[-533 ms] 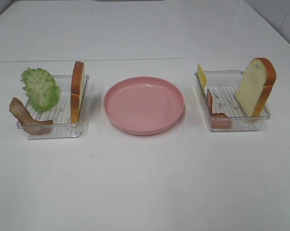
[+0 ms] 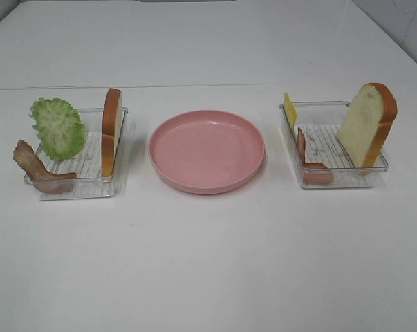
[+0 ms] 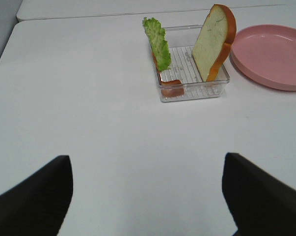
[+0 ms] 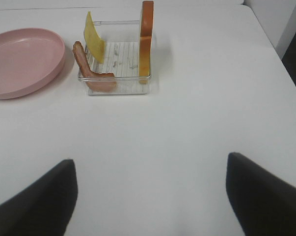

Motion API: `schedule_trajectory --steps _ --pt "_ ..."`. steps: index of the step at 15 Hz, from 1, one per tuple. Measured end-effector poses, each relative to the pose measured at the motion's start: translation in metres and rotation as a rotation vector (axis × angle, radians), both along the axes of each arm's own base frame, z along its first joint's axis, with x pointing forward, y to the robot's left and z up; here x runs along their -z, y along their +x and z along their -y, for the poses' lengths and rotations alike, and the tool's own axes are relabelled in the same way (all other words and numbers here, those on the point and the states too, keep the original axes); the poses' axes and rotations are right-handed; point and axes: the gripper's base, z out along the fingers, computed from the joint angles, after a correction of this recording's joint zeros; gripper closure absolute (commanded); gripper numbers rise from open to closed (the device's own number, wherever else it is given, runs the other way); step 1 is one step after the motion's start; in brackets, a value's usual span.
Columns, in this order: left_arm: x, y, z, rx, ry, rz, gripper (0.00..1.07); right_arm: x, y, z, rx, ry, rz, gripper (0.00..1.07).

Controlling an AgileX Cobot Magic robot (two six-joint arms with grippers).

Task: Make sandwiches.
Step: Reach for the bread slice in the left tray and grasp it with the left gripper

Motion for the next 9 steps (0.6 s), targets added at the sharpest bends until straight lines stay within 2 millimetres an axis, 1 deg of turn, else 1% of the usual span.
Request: schedule_trajectory --steps 9 --pt "0.0000 0.0000 0.0000 0.000 0.000 0.000 0.27 0.0000 0.0000 0.0000 0.000 0.000 0.000 0.29"
